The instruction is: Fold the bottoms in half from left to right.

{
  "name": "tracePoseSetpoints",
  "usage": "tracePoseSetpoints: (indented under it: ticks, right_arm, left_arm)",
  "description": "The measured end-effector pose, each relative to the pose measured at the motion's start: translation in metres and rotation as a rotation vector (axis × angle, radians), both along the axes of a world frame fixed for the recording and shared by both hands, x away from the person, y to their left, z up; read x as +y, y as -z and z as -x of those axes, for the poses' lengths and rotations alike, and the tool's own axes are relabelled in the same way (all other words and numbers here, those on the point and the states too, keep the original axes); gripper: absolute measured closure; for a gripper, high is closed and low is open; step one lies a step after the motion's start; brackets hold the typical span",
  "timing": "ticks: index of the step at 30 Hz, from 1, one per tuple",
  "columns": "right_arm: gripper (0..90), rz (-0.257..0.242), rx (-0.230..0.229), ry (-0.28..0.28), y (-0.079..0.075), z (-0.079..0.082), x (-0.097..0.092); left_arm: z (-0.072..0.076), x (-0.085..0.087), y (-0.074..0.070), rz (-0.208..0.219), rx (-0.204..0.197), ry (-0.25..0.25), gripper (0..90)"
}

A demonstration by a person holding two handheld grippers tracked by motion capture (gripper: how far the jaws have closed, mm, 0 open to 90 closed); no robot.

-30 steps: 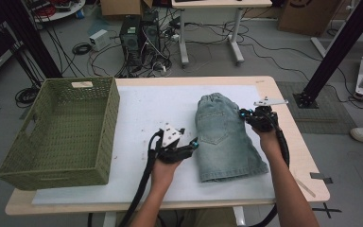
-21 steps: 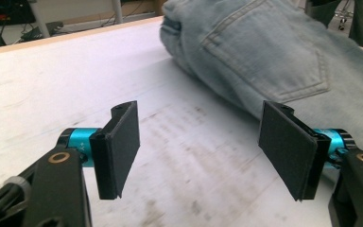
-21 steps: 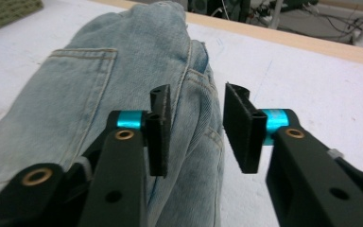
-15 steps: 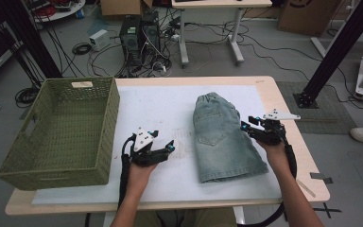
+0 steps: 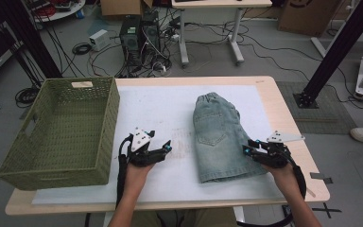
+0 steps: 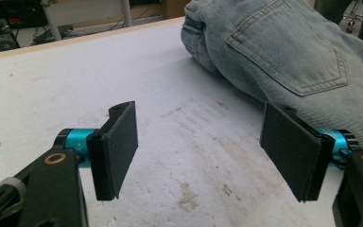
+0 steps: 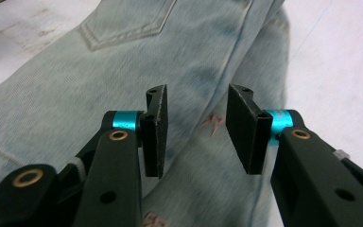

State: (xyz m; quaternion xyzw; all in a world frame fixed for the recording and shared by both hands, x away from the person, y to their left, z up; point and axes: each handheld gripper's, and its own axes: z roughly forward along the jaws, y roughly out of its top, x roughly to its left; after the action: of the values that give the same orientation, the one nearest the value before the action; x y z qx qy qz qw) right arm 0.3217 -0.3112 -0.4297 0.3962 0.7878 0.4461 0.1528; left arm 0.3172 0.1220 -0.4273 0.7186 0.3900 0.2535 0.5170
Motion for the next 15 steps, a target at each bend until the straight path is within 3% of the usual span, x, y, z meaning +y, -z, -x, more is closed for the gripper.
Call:
tracePoseSetpoints:
  ticks: [3,4,6,7,10,15]
  right_arm:
    - [60.6,-0.019,0.047,-0.016,0.006,0.002,0.002]
    - [64.5,-0.019,0.069,-0.028,0.008,0.002,0.004]
    - [79.2,0.001,0.066,-0.050,0.009,0.003,0.008]
    - [87.8,0.012,0.058,-0.062,0.009,0.004,0.009]
    - [88.7,0.033,-0.001,-0.068,0.003,0.009,0.010]
    - [88.7,0.016,-0.061,-0.030,-0.018,0.017,-0.003]
  left_arm:
    - [0.000,0.000,0.000,-0.002,0.004,-0.004,28.6]
    - [0.000,0.000,0.000,-0.003,0.004,-0.005,28.8]
    - [-0.001,0.000,0.001,-0.004,0.008,-0.007,28.9]
    - [-0.001,0.000,0.001,-0.004,0.012,-0.008,28.9]
    - [-0.001,0.000,0.001,-0.007,0.009,-0.010,28.9]
    - [0.000,0.002,0.001,-0.008,0.010,-0.011,28.9]
